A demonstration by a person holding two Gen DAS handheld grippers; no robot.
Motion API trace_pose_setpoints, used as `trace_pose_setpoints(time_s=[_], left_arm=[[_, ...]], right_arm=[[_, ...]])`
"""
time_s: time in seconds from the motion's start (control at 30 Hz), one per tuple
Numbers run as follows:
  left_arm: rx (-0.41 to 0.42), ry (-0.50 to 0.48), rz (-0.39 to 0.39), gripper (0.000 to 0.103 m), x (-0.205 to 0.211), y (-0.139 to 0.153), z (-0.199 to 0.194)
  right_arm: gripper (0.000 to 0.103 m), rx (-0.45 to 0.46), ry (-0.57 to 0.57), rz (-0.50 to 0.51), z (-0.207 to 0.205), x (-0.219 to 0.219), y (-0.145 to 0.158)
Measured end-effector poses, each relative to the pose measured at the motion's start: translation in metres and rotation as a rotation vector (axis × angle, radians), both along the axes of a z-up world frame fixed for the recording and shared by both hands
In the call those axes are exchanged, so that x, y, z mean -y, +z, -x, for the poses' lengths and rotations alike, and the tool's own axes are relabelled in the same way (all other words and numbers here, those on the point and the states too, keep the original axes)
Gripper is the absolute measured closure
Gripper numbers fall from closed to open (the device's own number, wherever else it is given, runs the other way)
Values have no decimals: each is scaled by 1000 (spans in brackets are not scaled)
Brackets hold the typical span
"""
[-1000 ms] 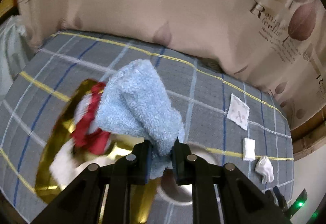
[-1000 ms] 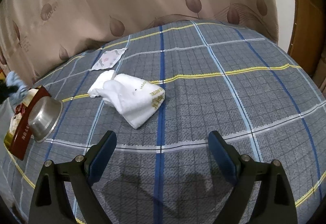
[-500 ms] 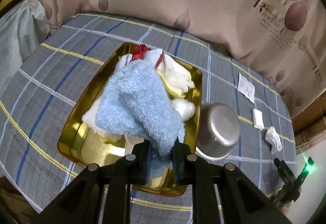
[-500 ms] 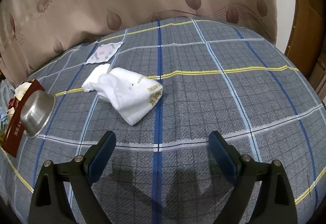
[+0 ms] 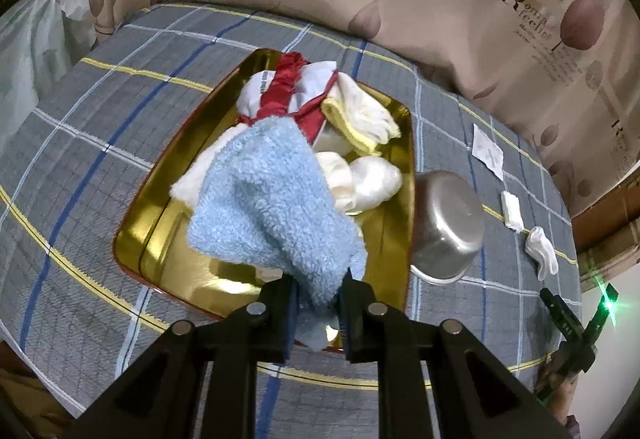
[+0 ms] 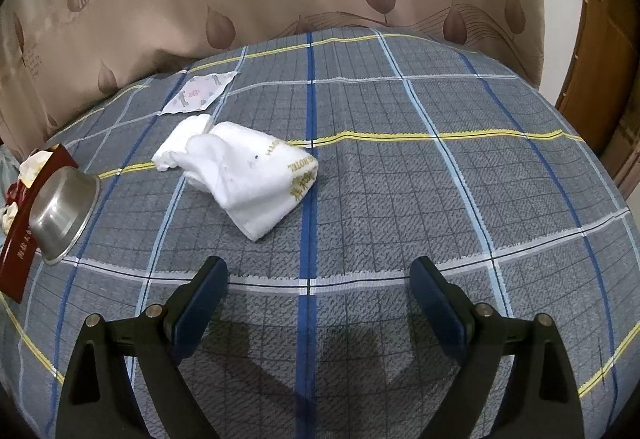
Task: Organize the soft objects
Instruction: 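Carry the blue towel over the gold tray with the left gripper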
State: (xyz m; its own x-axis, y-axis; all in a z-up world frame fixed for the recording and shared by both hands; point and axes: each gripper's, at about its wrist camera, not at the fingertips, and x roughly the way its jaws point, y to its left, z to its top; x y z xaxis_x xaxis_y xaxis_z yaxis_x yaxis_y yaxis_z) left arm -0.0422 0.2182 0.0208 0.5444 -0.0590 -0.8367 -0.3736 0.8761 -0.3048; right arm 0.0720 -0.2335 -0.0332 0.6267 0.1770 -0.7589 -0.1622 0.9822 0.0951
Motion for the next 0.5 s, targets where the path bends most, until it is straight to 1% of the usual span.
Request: trace_pose_setpoints(time_s=[0.13,0.3,0.37,0.5], left_arm=[[-14,-4,3,86,-6,-7,-1],[-29,0,23,85,-14,-20,-5],[-22,-3,6,84,-14,-20,-6],[-21,-4,14,82,-17,-21,-7]], right_arm=[[11,6,-6,10,0,0,1],[11,32,0,-31,4,5,6],[12,44,36,-46,6,5,9],[12,82,137,32,1,-12,24]])
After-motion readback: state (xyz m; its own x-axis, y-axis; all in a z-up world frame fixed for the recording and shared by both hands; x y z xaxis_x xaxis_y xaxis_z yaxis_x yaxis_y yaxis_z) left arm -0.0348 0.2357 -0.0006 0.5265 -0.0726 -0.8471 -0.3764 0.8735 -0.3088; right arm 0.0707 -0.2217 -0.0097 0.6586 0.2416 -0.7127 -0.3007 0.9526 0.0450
